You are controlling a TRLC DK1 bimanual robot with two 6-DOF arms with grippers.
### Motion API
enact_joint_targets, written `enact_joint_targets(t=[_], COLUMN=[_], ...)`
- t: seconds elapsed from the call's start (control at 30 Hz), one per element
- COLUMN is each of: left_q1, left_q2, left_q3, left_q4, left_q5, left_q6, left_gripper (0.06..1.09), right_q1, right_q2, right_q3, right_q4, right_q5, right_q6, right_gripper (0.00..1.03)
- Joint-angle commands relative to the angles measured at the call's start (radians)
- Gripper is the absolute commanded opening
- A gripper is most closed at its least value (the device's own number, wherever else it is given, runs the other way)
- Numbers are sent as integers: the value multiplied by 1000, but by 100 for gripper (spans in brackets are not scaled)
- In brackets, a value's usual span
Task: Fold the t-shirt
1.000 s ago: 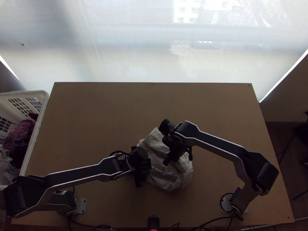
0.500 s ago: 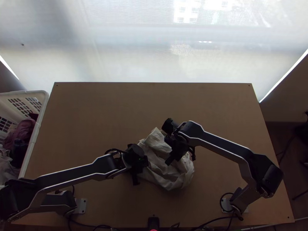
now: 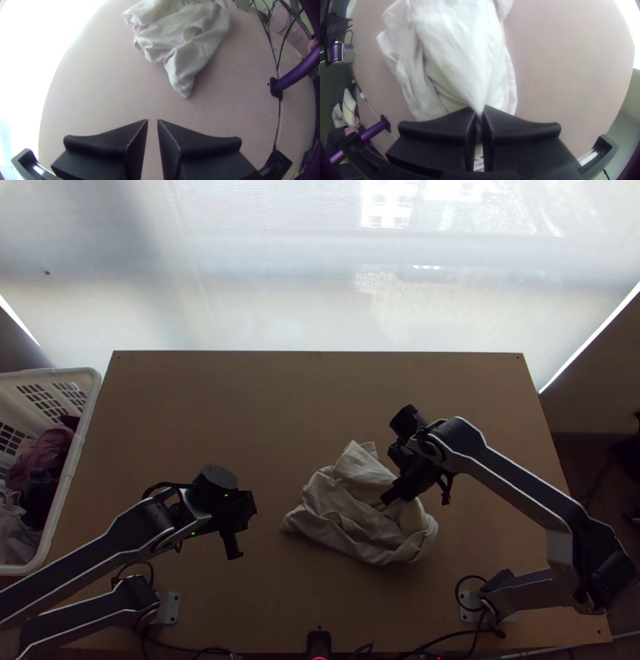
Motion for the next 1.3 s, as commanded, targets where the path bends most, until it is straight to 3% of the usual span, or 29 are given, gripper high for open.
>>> enact_joint_targets(t=[0.0,0.1,0.17,0.2,0.23,0.27,0.3,0.37,0.43,0.87,1.27], left_q1=[35,47,54,52,43,29,9,-29,-81,-328,-390], left_q2=[-97,-111,-111,-108,-105,-97,-93,-73,-24,510,716], left_q3=[-26,-34,-43,-46,-49,-47,-47,-44,-20,308,368], left_q4=[-53,-55,-47,-38,-29,-23,-12,27,56,393,613], left_q5=[2,2,2,2,2,2,2,1,-8,-34,-59], left_q6=[9,9,6,5,2,-4,-4,-6,-4,34,94], left_gripper=[29,29,39,58,87,106,104,104,104,104,104], right_q1=[-124,-187,-210,-211,-206,-194,-173,-151,-153,-124,-116], right_q2=[-106,-134,-146,-148,-149,-151,-151,-154,-143,-105,-46], right_q3=[-68,-103,-125,-134,-143,-146,-143,-132,-126,-47,-48], right_q4=[-33,-33,-33,-33,-36,-54,-74,-83,-83,-105,-54], right_q5=[-1,-1,-2,-2,-1,-1,1,-1,-1,-2,-2], right_q6=[-6,-6,-4,-3,-3,-3,-3,1,16,22,22], right_gripper=[3,3,3,12,40,71,85,87,99,98,98])
